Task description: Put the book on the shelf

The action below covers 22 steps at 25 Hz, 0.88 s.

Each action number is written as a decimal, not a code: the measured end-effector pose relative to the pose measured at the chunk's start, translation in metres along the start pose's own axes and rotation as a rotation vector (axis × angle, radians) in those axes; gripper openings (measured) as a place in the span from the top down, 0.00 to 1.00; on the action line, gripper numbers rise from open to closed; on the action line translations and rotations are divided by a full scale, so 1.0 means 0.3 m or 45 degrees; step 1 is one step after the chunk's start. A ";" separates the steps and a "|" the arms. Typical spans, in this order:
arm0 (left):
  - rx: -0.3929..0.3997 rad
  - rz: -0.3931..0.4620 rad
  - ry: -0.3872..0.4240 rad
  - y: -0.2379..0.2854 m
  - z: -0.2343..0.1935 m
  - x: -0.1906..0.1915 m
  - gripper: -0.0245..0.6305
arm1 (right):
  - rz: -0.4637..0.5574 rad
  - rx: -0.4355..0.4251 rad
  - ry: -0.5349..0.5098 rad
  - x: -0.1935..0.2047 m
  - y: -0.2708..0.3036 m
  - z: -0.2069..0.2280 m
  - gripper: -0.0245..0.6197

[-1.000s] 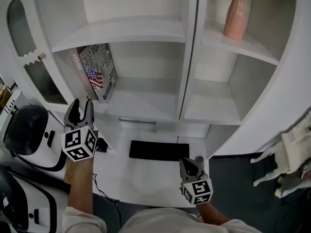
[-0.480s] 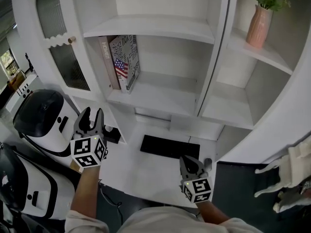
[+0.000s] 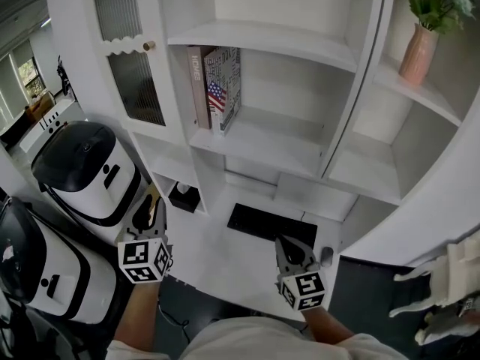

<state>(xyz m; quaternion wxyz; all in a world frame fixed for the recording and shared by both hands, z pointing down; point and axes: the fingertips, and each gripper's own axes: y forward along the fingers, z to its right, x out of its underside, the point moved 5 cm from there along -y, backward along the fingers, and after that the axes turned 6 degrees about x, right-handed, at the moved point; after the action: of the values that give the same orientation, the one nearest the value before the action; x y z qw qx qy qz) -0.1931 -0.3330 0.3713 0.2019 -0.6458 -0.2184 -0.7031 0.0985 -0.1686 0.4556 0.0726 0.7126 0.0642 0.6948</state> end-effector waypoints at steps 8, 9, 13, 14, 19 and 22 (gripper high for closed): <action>-0.025 -0.095 -0.065 -0.173 0.018 0.142 0.85 | 0.010 -0.061 -0.029 -0.015 -0.005 -0.072 0.96; -0.027 -0.108 -0.071 -0.192 0.022 0.159 0.85 | 0.009 -0.066 -0.031 -0.014 -0.007 -0.079 0.96; -0.039 -0.152 -0.099 -0.258 0.033 0.223 0.87 | 0.006 -0.081 -0.036 -0.014 -0.011 -0.104 0.96; -0.041 -0.164 -0.108 -0.272 0.035 0.238 0.87 | 0.006 -0.084 -0.036 -0.013 -0.012 -0.110 0.96; -0.058 -0.214 -0.141 -0.342 0.041 0.306 0.91 | 0.006 -0.093 -0.037 -0.009 -0.018 -0.131 0.96; -0.062 -0.240 -0.159 -0.374 0.051 0.340 0.93 | 0.004 -0.096 -0.037 -0.006 -0.022 -0.139 0.96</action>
<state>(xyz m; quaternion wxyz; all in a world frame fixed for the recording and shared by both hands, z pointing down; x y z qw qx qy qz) -0.2526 -0.2321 0.4688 0.1052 -0.6697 -0.2730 -0.6826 0.0569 -0.1619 0.4535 0.0991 0.7196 0.0359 0.6864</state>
